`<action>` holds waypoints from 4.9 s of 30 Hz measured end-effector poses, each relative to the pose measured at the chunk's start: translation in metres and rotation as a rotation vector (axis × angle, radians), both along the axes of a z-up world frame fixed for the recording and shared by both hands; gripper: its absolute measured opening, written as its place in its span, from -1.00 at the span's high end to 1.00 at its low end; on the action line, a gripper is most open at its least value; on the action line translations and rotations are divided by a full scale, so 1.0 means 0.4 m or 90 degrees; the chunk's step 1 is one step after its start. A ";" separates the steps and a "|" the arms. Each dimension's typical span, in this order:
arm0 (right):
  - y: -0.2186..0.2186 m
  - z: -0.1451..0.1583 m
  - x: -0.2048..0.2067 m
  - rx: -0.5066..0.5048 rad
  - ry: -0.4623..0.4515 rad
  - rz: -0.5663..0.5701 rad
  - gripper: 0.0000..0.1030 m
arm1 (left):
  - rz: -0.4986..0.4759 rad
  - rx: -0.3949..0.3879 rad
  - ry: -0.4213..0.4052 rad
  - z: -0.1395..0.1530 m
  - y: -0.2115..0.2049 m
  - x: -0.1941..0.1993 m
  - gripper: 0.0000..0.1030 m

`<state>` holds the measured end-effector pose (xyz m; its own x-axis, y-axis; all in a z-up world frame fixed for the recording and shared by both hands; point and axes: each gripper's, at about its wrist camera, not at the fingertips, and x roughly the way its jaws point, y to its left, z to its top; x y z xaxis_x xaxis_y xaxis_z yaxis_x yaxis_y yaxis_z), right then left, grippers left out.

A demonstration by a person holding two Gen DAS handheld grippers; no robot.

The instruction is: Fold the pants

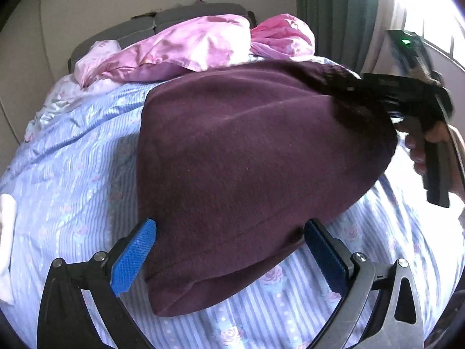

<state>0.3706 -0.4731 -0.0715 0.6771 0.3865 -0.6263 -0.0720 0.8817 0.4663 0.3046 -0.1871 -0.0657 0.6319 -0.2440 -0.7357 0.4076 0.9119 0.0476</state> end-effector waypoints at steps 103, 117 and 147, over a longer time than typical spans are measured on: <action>0.041 -0.142 -0.091 0.299 0.114 -0.333 -0.70 | 0.072 -0.157 0.052 0.146 0.184 0.211 -0.96; 0.051 -0.146 -0.087 0.215 0.098 -0.330 -0.68 | 0.029 -0.316 0.298 -0.104 0.170 0.351 -1.00; 0.128 0.149 -0.193 0.104 -0.058 -0.211 -0.13 | -0.011 -0.314 0.047 0.317 0.247 0.154 0.29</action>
<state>0.2936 -0.4218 -0.0118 0.8323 0.2270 -0.5056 0.1570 0.7784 0.6079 0.3662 -0.0883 0.0611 0.5755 -0.5847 -0.5717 0.4095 0.8112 -0.4174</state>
